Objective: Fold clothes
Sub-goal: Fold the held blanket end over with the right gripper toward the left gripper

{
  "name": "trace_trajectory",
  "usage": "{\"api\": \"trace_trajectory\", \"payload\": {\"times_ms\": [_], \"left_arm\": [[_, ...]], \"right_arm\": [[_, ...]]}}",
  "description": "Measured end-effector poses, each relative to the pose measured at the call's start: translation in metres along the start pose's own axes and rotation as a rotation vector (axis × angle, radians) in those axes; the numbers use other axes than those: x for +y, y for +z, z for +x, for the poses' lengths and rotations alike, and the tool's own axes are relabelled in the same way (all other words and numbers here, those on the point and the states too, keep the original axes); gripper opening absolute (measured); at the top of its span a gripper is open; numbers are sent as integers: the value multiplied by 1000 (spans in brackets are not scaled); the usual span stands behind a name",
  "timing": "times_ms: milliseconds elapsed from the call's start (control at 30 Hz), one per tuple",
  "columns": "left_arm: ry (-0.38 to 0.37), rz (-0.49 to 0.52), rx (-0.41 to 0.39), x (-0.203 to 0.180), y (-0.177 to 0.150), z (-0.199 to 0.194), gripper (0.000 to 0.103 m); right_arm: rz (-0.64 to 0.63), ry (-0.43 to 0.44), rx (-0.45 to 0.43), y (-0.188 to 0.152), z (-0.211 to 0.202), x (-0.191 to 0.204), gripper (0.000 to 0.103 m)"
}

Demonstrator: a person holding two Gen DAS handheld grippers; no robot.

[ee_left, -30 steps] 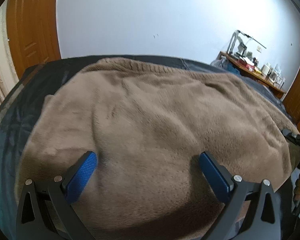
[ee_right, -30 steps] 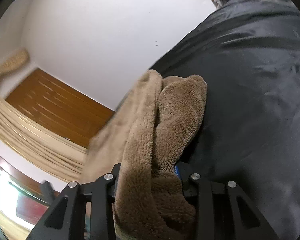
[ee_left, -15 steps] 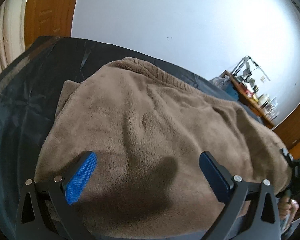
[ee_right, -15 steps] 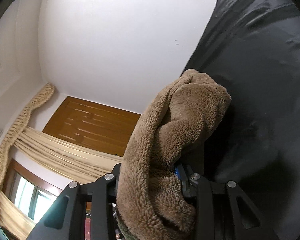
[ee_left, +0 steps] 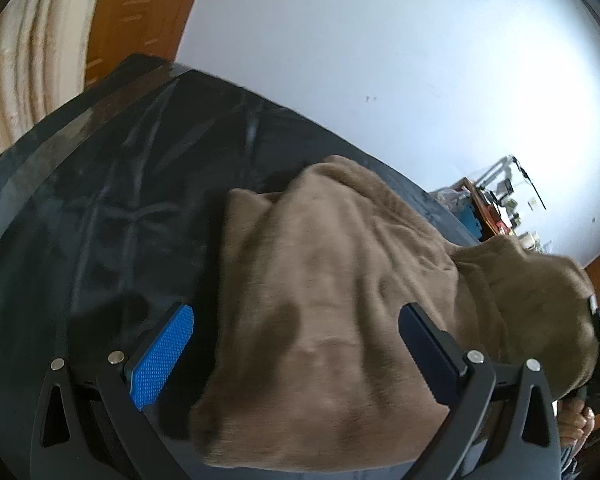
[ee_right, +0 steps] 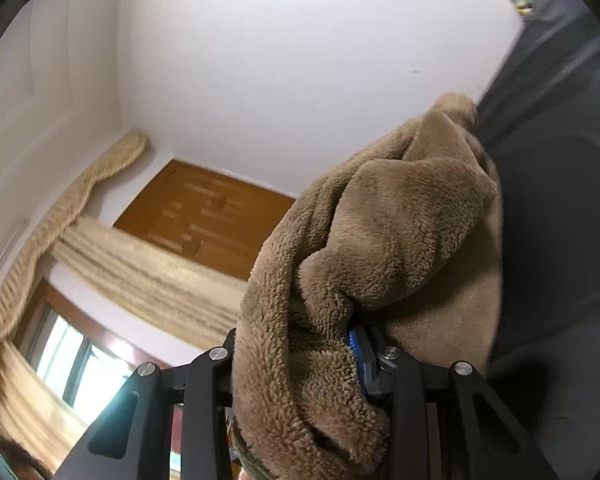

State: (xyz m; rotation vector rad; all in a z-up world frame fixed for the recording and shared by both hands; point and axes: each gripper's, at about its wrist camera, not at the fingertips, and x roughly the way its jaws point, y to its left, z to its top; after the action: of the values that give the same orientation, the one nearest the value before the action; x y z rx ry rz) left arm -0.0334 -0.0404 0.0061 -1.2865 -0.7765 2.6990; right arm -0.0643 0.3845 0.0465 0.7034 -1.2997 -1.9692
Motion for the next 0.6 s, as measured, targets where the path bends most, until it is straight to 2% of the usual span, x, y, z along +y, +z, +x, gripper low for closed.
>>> {"api": "trace_trajectory", "payload": {"times_ms": [233, 400, 467, 600], "left_arm": [[-18, -98, -35, 37, -1, -17, 103], [-11, -217, -67, 65, 1, -24, 103], [-12, -262, -77, 75, 2, -27, 103], [-8, -332, -100, 88, 2, -33, 103]], "right_arm": [[-52, 58, 111, -20, 85, 38, 38], [-120, 36, 229, -55, 155, 55, 38], [-170, 8, 284, -72, 182, 60, 38], [-357, -134, 379, -112, 223, 66, 38]]}}
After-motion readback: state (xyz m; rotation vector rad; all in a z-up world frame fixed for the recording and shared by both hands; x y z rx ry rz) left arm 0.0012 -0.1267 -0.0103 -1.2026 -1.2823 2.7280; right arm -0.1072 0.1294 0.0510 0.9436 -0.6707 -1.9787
